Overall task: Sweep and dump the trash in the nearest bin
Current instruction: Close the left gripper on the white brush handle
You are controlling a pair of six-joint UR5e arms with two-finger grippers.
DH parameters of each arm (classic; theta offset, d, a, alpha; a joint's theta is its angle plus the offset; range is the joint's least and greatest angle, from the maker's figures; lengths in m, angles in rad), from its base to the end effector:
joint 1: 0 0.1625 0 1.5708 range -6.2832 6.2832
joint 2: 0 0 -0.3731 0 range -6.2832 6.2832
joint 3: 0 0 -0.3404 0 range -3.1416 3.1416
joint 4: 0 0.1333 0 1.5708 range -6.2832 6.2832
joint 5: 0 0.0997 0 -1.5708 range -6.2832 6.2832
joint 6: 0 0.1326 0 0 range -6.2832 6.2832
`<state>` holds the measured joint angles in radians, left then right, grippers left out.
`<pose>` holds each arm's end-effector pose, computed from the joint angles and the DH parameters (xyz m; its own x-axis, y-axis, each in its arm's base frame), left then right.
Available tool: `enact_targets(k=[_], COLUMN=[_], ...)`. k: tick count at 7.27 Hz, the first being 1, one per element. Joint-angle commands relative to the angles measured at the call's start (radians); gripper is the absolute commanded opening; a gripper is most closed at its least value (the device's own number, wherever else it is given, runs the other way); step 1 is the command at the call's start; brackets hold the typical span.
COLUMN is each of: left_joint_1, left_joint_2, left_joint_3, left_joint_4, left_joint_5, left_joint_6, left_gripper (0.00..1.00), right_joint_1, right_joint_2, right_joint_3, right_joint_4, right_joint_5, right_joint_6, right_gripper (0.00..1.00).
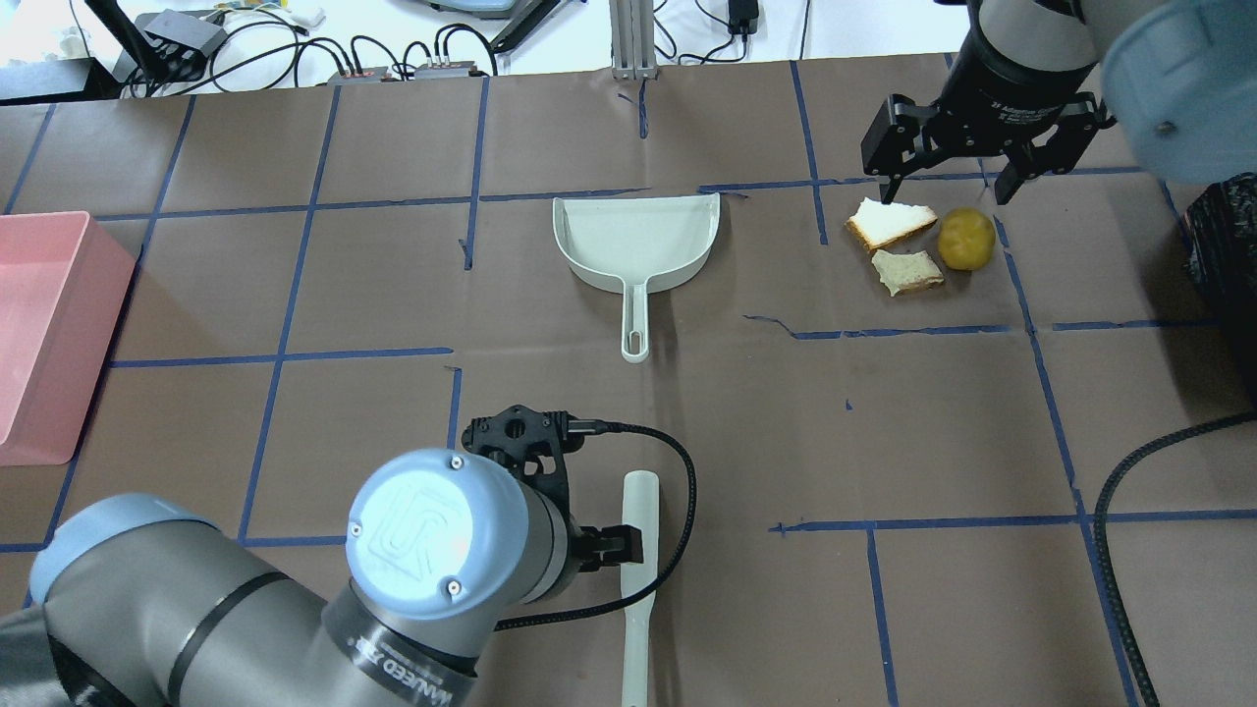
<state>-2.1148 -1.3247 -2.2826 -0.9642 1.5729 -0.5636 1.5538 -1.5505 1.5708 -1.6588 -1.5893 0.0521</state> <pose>-0.2849 -0.2140 0.2542 -0.9972 -0.0153 0.0733 -0.0240 0.9925 -0.1198 0.1231 -0.4585 0.4031 -0.9974 0.0702 0.0149 0.0690 0.9953 -0.0685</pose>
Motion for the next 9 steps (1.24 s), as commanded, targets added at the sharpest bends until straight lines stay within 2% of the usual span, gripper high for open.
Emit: enact_targets(k=[1, 3, 5, 7, 8, 9], left_joint_1=[-0.082, -0.163, -0.188, -0.214, -0.215, -0.221], left_joint_2=[-0.068, -0.143, -0.156, -0.157, -0.160, -0.166], left_joint_3=[-0.044, -0.049, -0.072, -0.112, -0.113, -0.121], left_joint_4=[0.136, 0.171, 0.186, 0.205, 0.205, 0.202], left_joint_5=[0.007, 0.002, 0.006, 0.010, 0.010, 0.000], left_joint_6=[-0.038, -0.054, -0.228, -0.262, -0.266, -0.277], left_gripper=[0.95, 0.99, 0.99, 0.99, 0.99, 0.92], right_joint_1=[0.002, 0.003, 0.003, 0.003, 0.003, 0.003], right_joint_2=[0.000, -0.002, 0.000, 0.001, 0.001, 0.001], right_joint_3=[0.002, 0.002, 0.002, 0.002, 0.002, 0.002], right_joint_4=[0.004, 0.004, 0.002, 0.002, 0.002, 0.002], right_joint_5=[0.000, 0.000, 0.000, 0.000, 0.000, 0.000], right_joint_6=[0.000, 0.000, 0.000, 0.000, 0.000, 0.000], right_gripper=[1.00, 1.00, 1.00, 1.00, 1.00, 1.00])
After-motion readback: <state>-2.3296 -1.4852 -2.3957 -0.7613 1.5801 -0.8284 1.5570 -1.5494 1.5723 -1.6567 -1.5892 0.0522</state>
